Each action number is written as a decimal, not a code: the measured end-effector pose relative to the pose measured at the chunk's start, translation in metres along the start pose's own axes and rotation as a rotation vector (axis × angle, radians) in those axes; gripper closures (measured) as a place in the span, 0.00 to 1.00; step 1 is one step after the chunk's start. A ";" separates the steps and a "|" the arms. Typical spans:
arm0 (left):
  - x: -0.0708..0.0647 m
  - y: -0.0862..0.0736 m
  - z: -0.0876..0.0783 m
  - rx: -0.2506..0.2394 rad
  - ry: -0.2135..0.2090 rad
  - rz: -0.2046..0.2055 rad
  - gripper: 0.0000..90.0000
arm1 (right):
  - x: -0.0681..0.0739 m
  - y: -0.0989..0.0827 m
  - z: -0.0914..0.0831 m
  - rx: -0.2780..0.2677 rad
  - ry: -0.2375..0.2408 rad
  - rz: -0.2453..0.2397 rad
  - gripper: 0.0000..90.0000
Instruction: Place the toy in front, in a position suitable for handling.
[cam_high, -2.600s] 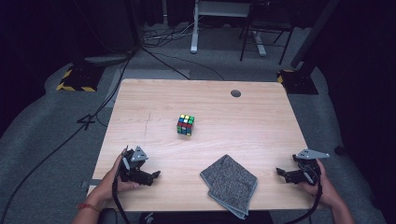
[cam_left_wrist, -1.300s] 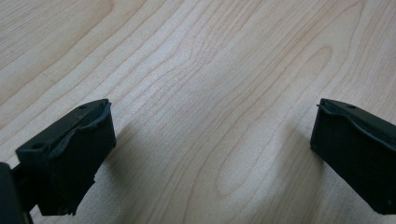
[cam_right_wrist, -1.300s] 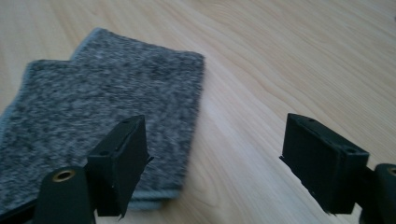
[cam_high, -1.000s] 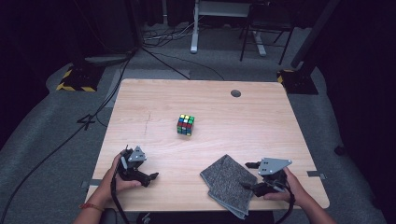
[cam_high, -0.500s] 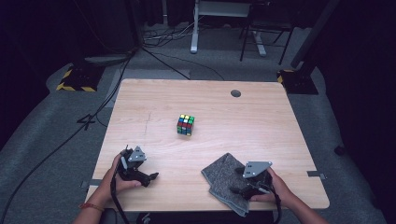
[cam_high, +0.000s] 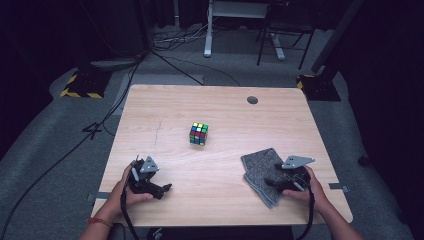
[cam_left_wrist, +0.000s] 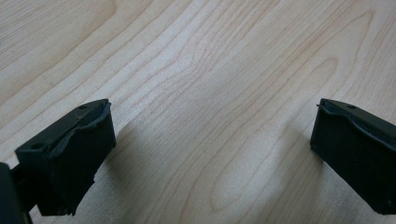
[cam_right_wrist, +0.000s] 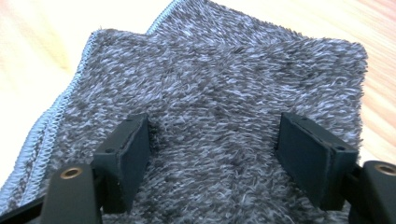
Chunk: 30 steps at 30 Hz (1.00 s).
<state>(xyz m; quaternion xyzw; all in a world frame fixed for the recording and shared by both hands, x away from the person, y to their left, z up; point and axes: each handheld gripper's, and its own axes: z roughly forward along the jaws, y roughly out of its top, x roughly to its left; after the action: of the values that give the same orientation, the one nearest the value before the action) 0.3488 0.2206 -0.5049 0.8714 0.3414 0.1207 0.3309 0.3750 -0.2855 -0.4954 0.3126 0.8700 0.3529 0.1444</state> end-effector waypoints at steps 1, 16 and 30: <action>0.000 0.001 0.001 -0.002 0.002 -0.002 0.01 | -0.002 -0.001 -0.001 0.002 -0.008 0.012 0.29; -0.006 0.026 0.023 -0.001 0.015 -0.020 0.01 | -0.021 -0.012 -0.008 -0.022 -0.073 0.093 0.29; 0.007 0.068 0.026 -0.089 -0.030 -0.010 0.21 | -0.021 -0.015 -0.008 -0.045 -0.076 0.097 0.29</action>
<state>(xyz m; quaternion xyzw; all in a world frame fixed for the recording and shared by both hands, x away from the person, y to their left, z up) 0.4004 0.1747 -0.4799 0.8559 0.3351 0.1212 0.3748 0.3801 -0.3115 -0.4999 0.3640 0.8396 0.3670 0.1671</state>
